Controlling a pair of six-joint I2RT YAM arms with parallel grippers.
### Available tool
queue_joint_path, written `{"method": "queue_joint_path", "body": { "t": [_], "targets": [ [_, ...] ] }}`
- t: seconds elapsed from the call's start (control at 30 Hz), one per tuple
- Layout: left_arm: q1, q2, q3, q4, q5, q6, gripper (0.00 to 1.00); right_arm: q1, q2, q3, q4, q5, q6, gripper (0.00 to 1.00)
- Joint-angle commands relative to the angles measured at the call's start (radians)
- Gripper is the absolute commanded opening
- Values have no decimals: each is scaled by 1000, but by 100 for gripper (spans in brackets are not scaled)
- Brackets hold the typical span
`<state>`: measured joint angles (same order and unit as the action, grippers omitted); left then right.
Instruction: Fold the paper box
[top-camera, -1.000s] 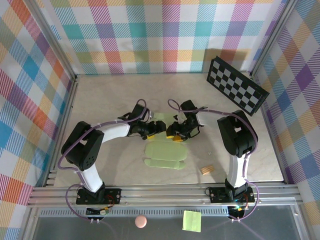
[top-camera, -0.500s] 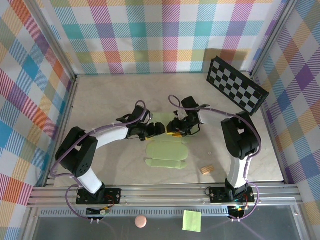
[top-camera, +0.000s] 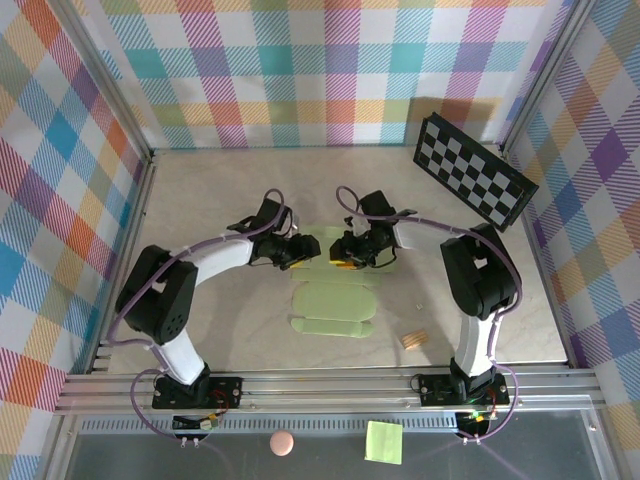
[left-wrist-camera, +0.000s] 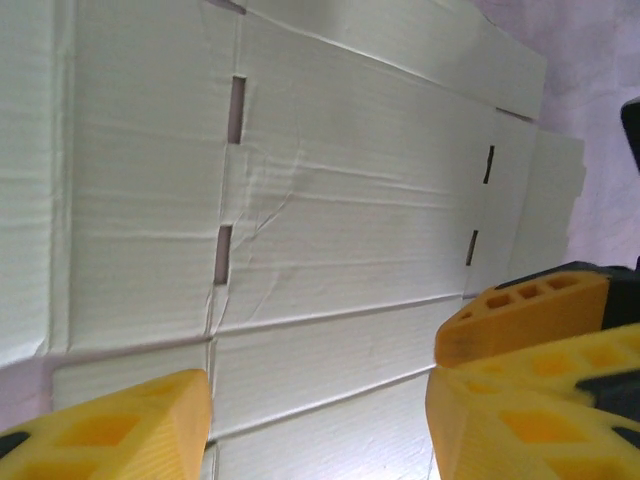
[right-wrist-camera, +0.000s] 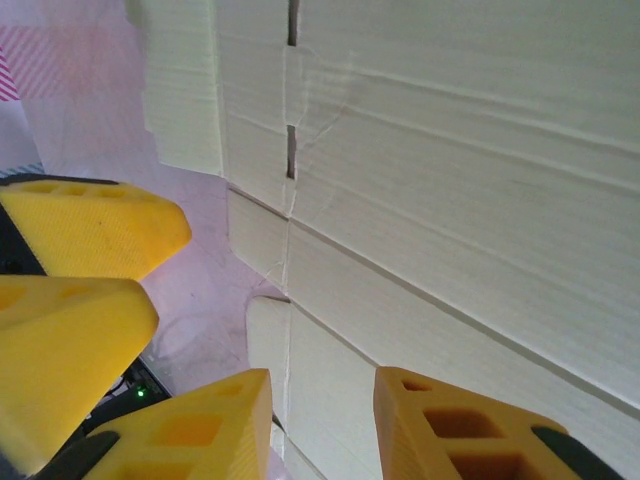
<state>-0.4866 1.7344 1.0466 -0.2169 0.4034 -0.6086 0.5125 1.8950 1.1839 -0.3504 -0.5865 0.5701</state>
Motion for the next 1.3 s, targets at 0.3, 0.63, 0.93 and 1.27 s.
{"method": "queue_joint_path", "body": {
  "t": [0.3, 0.63, 0.93, 1.27],
  "targets": [
    [79, 155, 84, -9, 56, 41, 54, 12, 67, -27, 9, 18, -9, 32],
    [107, 81, -25, 11, 58, 34, 54, 12, 113, 45, -27, -8, -57, 32],
    [121, 26, -19, -19, 53, 35, 55, 23, 50, 51, -68, -12, -56, 32],
    [121, -58, -16, -45, 42, 20, 60, 77, 46, 68, -94, 32, -30, 33]
  ]
}}
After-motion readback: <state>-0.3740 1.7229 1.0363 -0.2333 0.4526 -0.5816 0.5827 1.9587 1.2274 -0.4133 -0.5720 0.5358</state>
